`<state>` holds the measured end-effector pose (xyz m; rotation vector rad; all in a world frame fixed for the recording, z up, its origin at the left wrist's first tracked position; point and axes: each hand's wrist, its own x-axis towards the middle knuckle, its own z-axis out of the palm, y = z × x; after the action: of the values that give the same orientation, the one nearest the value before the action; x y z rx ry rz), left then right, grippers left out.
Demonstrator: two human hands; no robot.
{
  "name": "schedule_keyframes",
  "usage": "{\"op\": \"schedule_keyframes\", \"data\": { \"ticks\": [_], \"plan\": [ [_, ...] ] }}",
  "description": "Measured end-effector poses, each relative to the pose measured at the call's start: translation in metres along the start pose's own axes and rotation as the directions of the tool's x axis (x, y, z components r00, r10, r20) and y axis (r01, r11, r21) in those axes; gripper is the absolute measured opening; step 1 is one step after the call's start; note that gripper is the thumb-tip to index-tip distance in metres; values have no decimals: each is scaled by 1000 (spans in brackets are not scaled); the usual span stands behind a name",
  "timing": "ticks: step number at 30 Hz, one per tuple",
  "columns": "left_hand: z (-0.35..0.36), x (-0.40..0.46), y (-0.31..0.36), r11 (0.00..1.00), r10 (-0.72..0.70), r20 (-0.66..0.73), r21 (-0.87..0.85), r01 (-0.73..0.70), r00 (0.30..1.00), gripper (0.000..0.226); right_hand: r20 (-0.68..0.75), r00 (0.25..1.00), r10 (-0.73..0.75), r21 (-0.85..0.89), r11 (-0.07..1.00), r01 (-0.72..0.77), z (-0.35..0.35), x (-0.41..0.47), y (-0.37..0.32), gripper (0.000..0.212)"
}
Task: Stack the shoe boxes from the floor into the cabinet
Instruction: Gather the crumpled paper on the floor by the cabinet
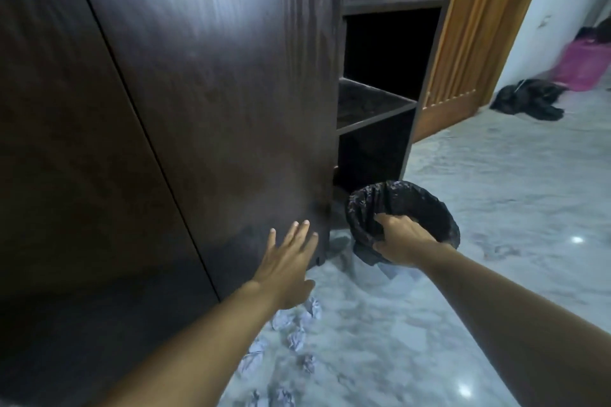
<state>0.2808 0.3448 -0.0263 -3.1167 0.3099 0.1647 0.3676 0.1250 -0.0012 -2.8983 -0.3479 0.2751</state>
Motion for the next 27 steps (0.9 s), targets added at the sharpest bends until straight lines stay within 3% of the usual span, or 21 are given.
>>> {"op": "schedule_keyframes", "data": {
  "ticks": [3, 6, 13, 21, 27],
  "plan": [
    [21, 33, 29, 996, 44, 70, -80, -39, 997, 80, 14, 998, 58, -18, 998, -58, 32, 7, 44, 43],
    [41, 62, 53, 991, 81, 95, -116, -70, 992, 78, 6, 997, 79, -86, 993, -79, 63, 16, 75, 52],
    [74, 102, 84, 980, 100, 61, -181, -88, 993, 80, -156, 983, 99, -116, 986, -118, 98, 29, 90, 53],
    [105, 69, 82, 991, 109, 40, -87, -105, 993, 81, -188, 978, 85, -52, 994, -96, 130, -15, 76, 46],
    [103, 25, 88, 999, 18, 73, -36, -15, 997, 78, -153, 988, 12, -12, 1000, -14, 134, -44, 64, 47]
  ]
}}
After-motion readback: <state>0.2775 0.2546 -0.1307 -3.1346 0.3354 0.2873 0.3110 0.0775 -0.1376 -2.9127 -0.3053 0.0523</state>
